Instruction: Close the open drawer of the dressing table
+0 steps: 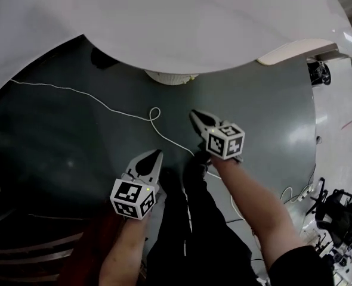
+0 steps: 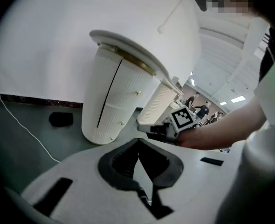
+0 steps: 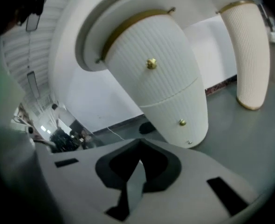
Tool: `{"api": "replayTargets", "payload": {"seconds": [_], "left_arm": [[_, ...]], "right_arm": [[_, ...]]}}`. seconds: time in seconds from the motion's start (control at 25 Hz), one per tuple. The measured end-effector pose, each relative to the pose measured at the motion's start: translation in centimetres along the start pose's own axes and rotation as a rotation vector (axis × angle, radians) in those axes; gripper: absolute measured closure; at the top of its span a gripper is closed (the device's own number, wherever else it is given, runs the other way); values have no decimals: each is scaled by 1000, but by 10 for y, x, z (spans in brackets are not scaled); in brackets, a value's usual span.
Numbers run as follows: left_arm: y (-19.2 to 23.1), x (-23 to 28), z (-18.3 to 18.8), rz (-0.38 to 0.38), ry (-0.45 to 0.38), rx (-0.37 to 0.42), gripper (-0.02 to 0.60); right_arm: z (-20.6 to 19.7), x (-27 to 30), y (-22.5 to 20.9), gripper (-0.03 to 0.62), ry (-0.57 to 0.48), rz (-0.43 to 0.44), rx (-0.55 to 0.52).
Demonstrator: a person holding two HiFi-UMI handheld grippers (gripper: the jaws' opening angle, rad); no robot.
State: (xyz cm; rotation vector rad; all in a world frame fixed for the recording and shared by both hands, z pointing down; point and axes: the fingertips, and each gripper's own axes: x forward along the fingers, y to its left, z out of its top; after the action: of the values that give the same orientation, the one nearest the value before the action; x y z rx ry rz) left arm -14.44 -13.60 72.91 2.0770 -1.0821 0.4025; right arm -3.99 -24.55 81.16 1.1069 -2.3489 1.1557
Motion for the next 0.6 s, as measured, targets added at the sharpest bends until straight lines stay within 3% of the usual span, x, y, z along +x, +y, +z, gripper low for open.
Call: {"api": "replayTargets", "payload": {"seconds": [0.08,0.16,0.28,0.4,0.6], "left_arm": [[-18,-35,22,0,-22,1,574],[-27,-74,41,22,-52,-51,574],[-41,-122,67,39,-102,-119,574],[-54,-156,100,35,-148,-79,574],[-49,-200,152,44,-225,14,574]], "right_arm": [[-13,-48,58,588,2,73,107],[-21,-99,117,589,24,128,178],[-6,-170,184,589,22,162,210],[17,-218,235,589,28,162,94],[29,-240,306,589,92,218,-146]]}}
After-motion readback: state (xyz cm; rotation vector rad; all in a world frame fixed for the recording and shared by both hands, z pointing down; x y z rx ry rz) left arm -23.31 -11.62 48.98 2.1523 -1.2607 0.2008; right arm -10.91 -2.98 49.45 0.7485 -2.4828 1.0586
